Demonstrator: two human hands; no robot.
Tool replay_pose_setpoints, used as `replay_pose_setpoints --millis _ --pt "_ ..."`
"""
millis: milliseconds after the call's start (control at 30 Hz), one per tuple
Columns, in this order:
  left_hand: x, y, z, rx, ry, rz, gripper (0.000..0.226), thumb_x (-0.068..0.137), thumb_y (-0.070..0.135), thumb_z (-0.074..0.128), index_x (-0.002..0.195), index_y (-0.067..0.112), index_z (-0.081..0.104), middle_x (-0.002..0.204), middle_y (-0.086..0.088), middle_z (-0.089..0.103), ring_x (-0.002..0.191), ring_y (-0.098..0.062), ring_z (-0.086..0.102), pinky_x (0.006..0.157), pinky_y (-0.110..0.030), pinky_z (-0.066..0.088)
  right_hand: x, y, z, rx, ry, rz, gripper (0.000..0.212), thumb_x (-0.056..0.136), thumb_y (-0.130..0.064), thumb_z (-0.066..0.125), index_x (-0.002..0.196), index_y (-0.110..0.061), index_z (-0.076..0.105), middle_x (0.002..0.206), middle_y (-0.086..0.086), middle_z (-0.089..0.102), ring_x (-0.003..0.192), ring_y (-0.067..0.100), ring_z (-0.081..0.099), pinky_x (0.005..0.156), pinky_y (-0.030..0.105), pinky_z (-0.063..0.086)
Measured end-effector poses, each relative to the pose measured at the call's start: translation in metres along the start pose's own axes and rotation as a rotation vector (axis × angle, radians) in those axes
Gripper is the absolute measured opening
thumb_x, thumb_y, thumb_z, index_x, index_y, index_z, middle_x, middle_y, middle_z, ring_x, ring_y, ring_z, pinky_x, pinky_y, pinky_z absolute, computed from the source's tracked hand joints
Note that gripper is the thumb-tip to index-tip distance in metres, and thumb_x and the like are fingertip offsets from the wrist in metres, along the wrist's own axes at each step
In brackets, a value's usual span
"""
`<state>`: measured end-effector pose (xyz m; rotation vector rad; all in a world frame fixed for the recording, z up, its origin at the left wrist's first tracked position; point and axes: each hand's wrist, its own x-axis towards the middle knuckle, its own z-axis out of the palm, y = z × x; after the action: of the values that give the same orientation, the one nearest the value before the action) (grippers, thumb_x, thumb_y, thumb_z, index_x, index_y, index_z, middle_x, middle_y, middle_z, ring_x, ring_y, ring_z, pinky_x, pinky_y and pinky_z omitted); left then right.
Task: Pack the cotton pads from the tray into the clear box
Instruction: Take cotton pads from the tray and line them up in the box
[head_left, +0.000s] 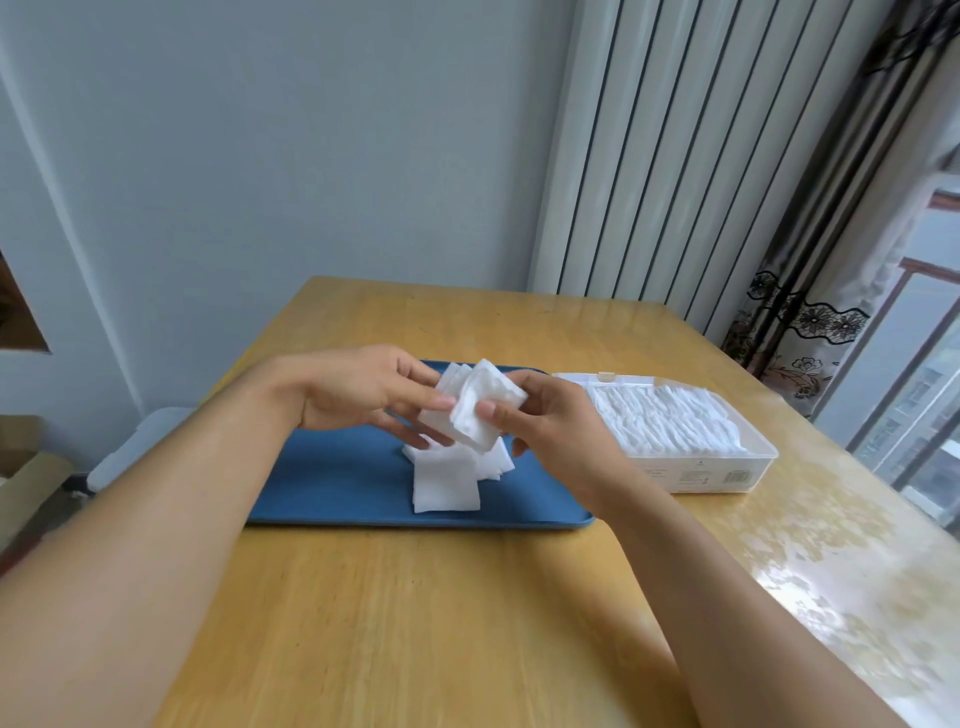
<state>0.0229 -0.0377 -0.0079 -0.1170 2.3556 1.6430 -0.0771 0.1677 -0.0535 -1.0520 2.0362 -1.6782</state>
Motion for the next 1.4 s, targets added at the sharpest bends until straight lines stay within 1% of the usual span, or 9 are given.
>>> replay_pose_setpoints --millis 200,433,567,800,900,1000,1100,1200,1400 --pt "0.021 -0.001 0.019 -0.273 0.168 0.091 0.034 0.106 0.021 0.050 0.121 -0.003 0.069 0.115 -0.021 0.074 0.108 -0.031 0.073 0.090 -0.035 0.061 0.002 0.005 -0.002 0.107 0.282 0.005 0.023 0.080 -0.015 0.086 0.098 -0.010 0.072 0.087 0.002 0.075 0.074 0.013 0.073 0.070 0.029 0.061" --pt "0.034 -0.008 0.018 -0.275 0.555 0.220 0.028 0.107 0.013 0.050 0.114 -0.005 0.070 0.110 -0.022 0.075 0.108 -0.034 0.071 0.081 -0.032 0.063 0.005 0.003 -0.012 0.078 0.242 -0.010 0.018 0.085 -0.015 0.081 0.099 -0.009 0.071 0.083 0.005 0.076 0.073 0.014 0.072 0.076 0.034 0.062" --pt "0.035 -0.009 0.024 -0.234 0.436 0.241 0.028 0.106 0.016 0.050 0.119 0.003 0.071 0.113 -0.018 0.075 0.107 -0.031 0.072 0.086 -0.034 0.062 0.004 0.000 -0.009 0.073 0.201 -0.045 0.017 0.087 -0.010 0.079 0.102 -0.009 0.072 0.089 0.010 0.076 0.076 0.013 0.072 0.073 0.028 0.061" --pt "0.034 -0.002 0.035 -0.301 0.261 0.220 0.032 0.108 0.017 0.045 0.122 0.003 0.070 0.113 -0.017 0.076 0.106 -0.029 0.073 0.089 -0.035 0.061 0.004 0.006 -0.018 0.013 0.229 0.017 0.030 0.083 -0.021 0.083 0.112 -0.020 0.074 0.081 0.000 0.067 0.074 0.017 0.074 0.085 0.037 0.061" --pt "0.033 -0.003 0.034 -0.356 0.252 0.173 0.033 0.108 0.015 0.044 0.121 -0.001 0.069 0.113 -0.022 0.074 0.107 -0.035 0.072 0.090 -0.038 0.061 0.005 0.007 -0.018 0.030 0.235 0.046 0.022 0.081 -0.022 0.086 0.100 -0.017 0.076 0.083 0.002 0.070 0.074 0.015 0.072 0.087 0.043 0.061" --pt "0.033 -0.002 0.035 -0.439 0.268 0.139 0.031 0.108 0.011 0.044 0.118 -0.003 0.070 0.111 -0.022 0.075 0.104 -0.034 0.073 0.089 -0.040 0.061 0.003 0.009 -0.018 0.056 0.245 0.071 0.016 0.081 -0.018 0.085 0.093 -0.014 0.074 0.090 0.004 0.075 0.081 0.019 0.074 0.085 0.036 0.061" --pt "0.037 -0.004 0.032 -0.518 0.399 0.131 0.029 0.107 0.009 0.044 0.114 -0.007 0.068 0.104 -0.021 0.076 0.096 -0.030 0.075 0.083 -0.038 0.063 0.003 0.010 -0.020 0.082 0.239 0.069 0.017 0.083 -0.018 0.084 0.093 -0.012 0.072 0.092 0.004 0.078 0.089 0.023 0.075 0.089 0.038 0.060" --pt "0.041 -0.012 0.028 -0.377 0.534 0.121 0.030 0.108 0.013 0.046 0.113 -0.006 0.069 0.105 -0.019 0.074 0.092 -0.025 0.072 0.069 -0.027 0.062 0.002 0.006 -0.021 0.111 0.151 0.039 0.020 0.085 -0.014 0.081 0.097 -0.006 0.068 0.088 0.003 0.078 0.084 0.022 0.076 0.082 0.031 0.060" --pt "0.038 -0.008 0.041 -0.280 0.332 0.151 0.033 0.109 0.014 0.042 0.118 0.002 0.072 0.109 -0.021 0.075 0.088 -0.023 0.073 0.077 -0.031 0.062 0.004 0.006 -0.017 0.079 0.127 0.013 0.022 0.084 -0.009 0.081 0.101 -0.004 0.068 0.087 0.007 0.077 0.073 0.017 0.073 0.073 0.026 0.058"
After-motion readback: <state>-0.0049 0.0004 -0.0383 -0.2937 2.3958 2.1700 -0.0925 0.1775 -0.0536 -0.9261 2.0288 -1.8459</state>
